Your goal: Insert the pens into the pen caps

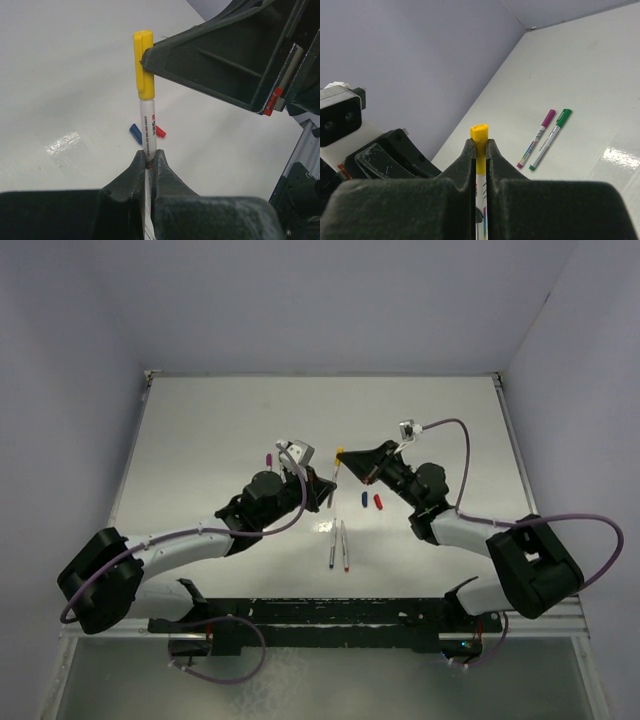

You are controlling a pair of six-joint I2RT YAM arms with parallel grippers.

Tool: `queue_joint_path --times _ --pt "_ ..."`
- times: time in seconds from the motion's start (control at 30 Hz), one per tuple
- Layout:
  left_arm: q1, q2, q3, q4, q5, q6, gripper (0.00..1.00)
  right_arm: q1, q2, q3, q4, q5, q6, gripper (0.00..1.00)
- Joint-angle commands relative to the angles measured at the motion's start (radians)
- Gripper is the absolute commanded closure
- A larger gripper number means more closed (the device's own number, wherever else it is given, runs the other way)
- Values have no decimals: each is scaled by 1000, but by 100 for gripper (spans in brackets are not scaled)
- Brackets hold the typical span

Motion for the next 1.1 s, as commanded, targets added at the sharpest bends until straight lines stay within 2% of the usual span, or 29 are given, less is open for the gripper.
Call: queue_joint_path --times 0.0,0.23,0.57,1.07 --pt "18 11 122 166 -23 64 100 28 -2 25 -202 -86 -95 100" --pt "28 49 207 146 -65 122 100 76 -20 86 -437 -21 -206 100" --pt "36 70 289 97 -185 239 100 120 53 163 -618 35 -248 100" --pt "46 60 267 60 -208 256 100 138 145 267 -678 80 -274 100"
